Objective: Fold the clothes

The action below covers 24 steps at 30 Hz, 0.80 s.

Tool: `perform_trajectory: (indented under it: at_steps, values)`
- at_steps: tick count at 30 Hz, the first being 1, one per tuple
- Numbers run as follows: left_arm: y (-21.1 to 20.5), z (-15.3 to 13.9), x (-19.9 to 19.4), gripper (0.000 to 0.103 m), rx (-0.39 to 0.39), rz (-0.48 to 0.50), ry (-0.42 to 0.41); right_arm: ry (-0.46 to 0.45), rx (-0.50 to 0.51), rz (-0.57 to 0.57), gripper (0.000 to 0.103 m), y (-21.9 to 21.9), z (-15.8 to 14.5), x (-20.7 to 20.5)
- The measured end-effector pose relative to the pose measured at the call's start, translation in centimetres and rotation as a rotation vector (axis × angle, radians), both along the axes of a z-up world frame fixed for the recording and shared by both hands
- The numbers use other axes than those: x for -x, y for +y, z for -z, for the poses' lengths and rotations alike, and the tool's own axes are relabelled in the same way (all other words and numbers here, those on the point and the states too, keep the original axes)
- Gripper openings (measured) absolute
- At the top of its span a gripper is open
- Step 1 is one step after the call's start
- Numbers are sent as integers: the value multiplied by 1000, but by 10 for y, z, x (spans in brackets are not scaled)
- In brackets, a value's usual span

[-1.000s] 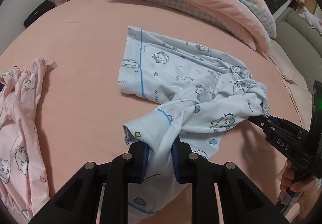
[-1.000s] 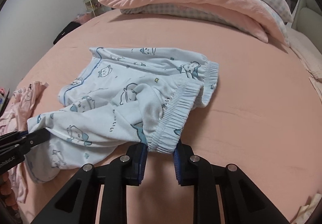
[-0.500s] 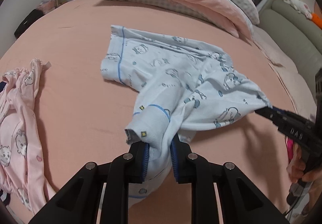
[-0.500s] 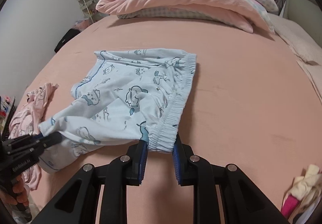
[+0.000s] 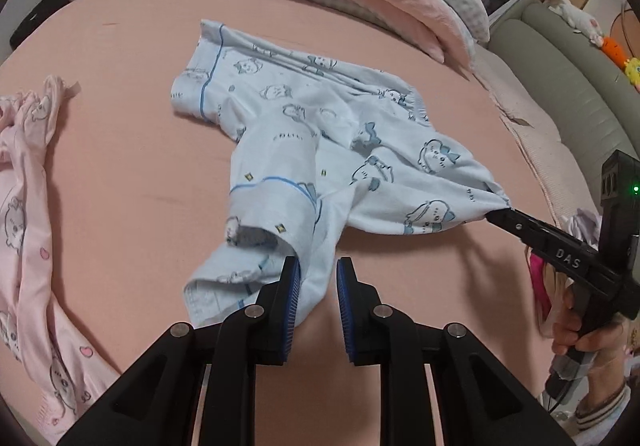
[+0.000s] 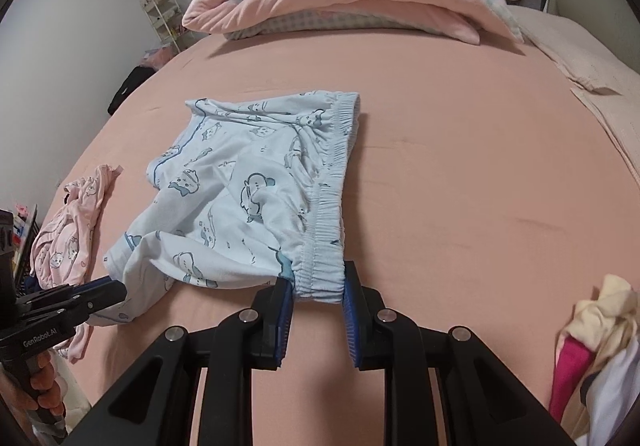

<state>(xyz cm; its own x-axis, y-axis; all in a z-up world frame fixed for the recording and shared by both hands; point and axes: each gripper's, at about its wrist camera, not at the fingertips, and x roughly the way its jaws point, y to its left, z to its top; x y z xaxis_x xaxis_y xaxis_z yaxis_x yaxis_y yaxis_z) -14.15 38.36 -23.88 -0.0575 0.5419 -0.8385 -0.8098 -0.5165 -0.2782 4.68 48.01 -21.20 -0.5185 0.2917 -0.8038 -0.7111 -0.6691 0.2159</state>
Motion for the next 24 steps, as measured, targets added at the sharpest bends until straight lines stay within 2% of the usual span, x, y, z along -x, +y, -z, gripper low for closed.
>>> perform_trajectory:
  at_steps: [17,24]
  values:
    - [-12,4,-29,16,88,55,72,-9,25,27,21,-12,4,-38]
    - [-22,5,-25,16,100,25,61,-14,35,20,21,-25,10,-48]
